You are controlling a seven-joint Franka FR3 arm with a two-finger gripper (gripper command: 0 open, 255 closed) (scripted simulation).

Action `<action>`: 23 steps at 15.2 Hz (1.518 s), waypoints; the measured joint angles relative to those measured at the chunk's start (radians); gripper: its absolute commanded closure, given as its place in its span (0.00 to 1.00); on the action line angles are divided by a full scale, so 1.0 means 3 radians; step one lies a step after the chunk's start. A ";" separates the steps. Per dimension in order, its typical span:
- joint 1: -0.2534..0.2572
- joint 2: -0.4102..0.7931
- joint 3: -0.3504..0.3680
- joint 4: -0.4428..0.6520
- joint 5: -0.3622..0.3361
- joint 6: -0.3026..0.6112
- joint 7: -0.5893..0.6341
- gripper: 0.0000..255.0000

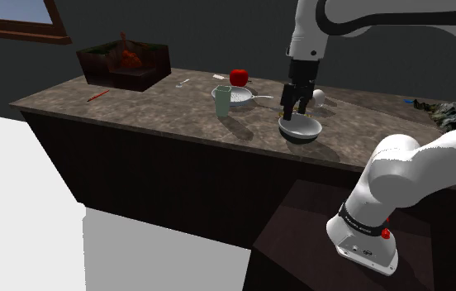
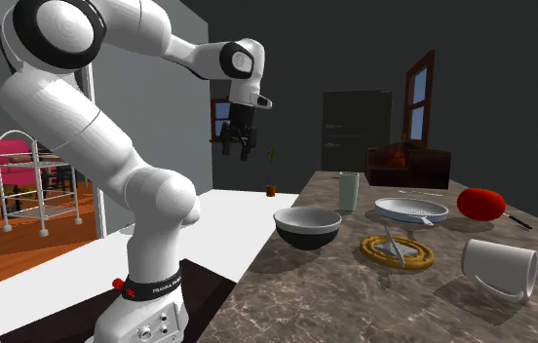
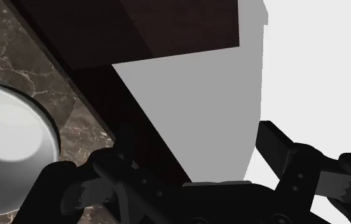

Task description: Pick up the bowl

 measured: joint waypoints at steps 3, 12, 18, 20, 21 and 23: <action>-0.0023 0.0013 -0.0045 -0.0058 -0.0078 0.0070 -0.0090 0.00; -0.0231 0.0405 -0.0459 -0.0289 -0.0675 0.0743 -0.0783 0.00; -0.0330 0.0681 -0.0661 -0.0390 -0.0940 0.1187 -0.1079 0.00; -0.0335 0.0750 -0.0687 -0.0433 -0.0956 0.1303 -0.1096 0.00; -0.0333 0.0762 -0.0687 -0.0467 -0.0957 0.1349 -0.1089 0.00; -0.0334 0.0787 -0.0695 -0.0537 -0.0965 0.1444 -0.1084 0.00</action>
